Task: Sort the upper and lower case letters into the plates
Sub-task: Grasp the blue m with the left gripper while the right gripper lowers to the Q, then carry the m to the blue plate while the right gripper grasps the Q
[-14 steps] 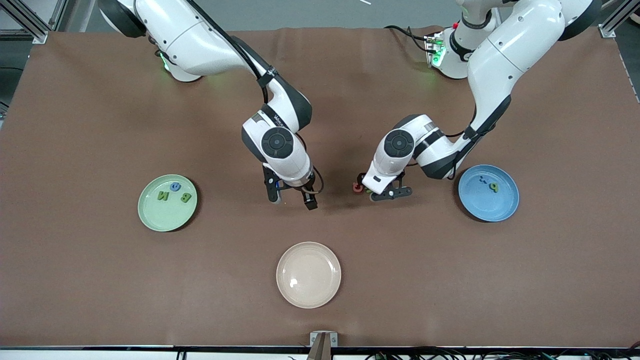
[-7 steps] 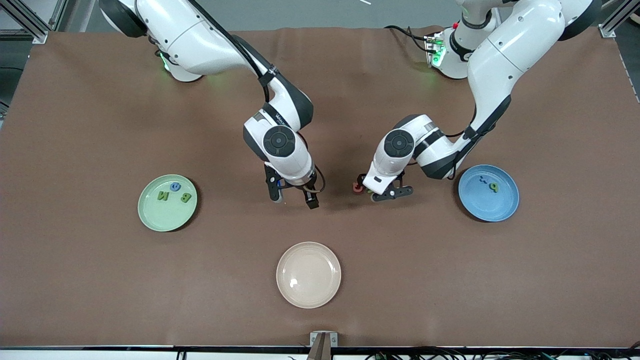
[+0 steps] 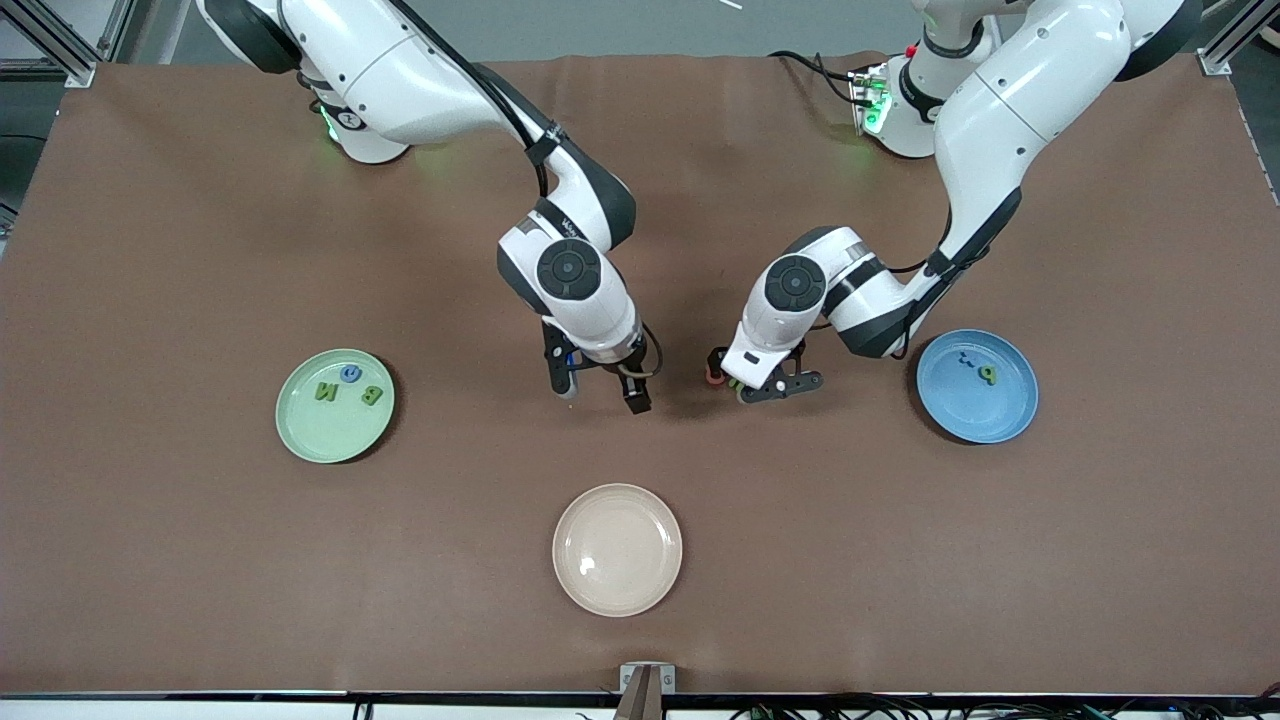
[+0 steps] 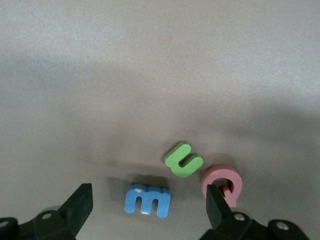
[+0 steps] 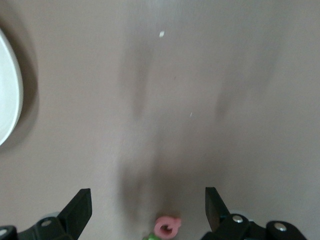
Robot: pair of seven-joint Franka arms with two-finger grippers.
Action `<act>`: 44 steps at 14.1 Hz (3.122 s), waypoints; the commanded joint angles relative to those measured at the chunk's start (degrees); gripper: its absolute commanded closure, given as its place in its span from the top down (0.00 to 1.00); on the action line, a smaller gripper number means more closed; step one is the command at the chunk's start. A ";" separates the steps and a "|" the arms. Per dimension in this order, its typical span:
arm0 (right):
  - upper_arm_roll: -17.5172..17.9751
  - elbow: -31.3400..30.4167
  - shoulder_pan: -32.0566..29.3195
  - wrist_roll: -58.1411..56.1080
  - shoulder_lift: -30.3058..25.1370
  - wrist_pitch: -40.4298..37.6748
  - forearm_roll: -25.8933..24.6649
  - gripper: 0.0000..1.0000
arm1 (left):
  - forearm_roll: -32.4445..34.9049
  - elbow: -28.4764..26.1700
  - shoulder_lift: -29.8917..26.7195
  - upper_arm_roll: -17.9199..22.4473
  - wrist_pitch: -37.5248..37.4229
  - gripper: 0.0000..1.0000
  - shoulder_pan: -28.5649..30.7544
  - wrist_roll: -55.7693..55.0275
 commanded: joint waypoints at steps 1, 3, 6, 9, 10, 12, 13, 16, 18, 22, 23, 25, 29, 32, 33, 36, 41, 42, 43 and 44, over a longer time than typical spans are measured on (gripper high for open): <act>-0.11 3.81 1.75 3.48 3.80 2.80 0.09 1.00 | 0.90 -1.82 -0.80 -0.69 -0.62 1.00 0.47 -2.19; -0.11 5.13 2.10 4.36 5.21 2.89 0.18 1.00 | 0.99 -2.61 -0.80 -0.60 -0.54 1.00 0.65 -2.19; -0.02 5.67 2.72 5.68 5.92 2.80 0.27 1.00 | 1.07 -2.88 -0.45 -0.60 -0.54 0.99 0.74 -2.10; -0.02 5.67 2.81 5.86 5.92 2.63 0.62 1.00 | 1.07 -2.88 -0.36 -0.60 -0.54 0.86 0.91 -2.01; -0.02 5.67 2.72 5.95 5.92 2.63 0.62 1.00 | 1.07 -2.79 -0.28 -0.51 -0.54 0.78 0.91 -2.01; -0.02 5.67 2.72 5.95 5.92 2.71 0.62 1.00 | 1.07 -2.71 -0.27 -0.51 -0.54 0.66 0.91 -2.01; -0.02 5.67 2.72 5.95 5.92 2.72 0.62 1.00 | 1.16 -2.62 -0.27 -0.42 -0.54 0.61 0.91 -1.84; -0.02 5.75 2.81 6.03 5.92 2.80 0.62 1.00 | 1.69 -2.70 -0.27 -0.42 -0.45 0.48 0.91 -1.49; -0.02 5.75 2.90 6.30 5.92 2.89 0.62 1.00 | 1.69 -2.62 -0.27 -0.42 -0.45 0.35 0.91 -1.40; -0.02 6.45 3.25 7.52 6.53 2.98 0.53 1.00 | 1.69 -2.62 -0.62 -0.42 -0.54 0.17 1.09 -0.87; -0.02 7.33 3.33 8.14 6.97 2.89 0.53 1.00 | 1.78 -2.53 -1.06 -0.42 -0.54 0.16 1.26 -0.78; -0.02 8.30 3.77 8.93 7.94 2.98 0.53 1.00 | 1.78 -2.53 -3.60 -0.51 -0.71 0.17 1.70 -0.26; -0.02 9.71 4.39 9.73 8.91 2.98 0.45 1.00 | 1.69 -2.88 -5.28 -5.94 -7.29 0.17 9.58 6.58; -0.02 12.25 5.35 10.52 10.92 3.24 0.45 1.00 | 1.86 -5.86 -5.55 -11.92 -9.59 0.17 18.64 11.68; -0.11 13.13 5.79 10.69 11.72 3.50 0.45 1.00 | 1.87 -7.09 -6.42 -13.07 -9.68 0.17 21.02 13.44; -0.20 13.93 7.55 11.31 12.95 3.59 0.27 0.97 | 1.87 -12.09 -10.38 -17.80 -9.59 0.17 30.84 21.78; -0.81 15.50 10.71 13.41 14.53 3.77 0.09 0.95 | 2.13 -16.24 -10.73 -25.21 -9.15 0.18 47.05 35.41; -1.16 15.95 11.24 13.42 14.97 3.68 0.09 0.93 | 3.61 -16.50 -10.65 -25.21 -9.06 0.18 47.58 36.30; -1.43 16.04 11.42 13.50 15.24 3.68 0.01 0.92 | 6.15 -17.20 -10.30 -25.21 -8.45 0.18 48.71 36.40; -1.86 16.12 11.60 13.42 15.50 3.68 0.01 0.92 | 8.87 -18.25 -9.95 -25.21 -7.06 0.18 50.64 36.83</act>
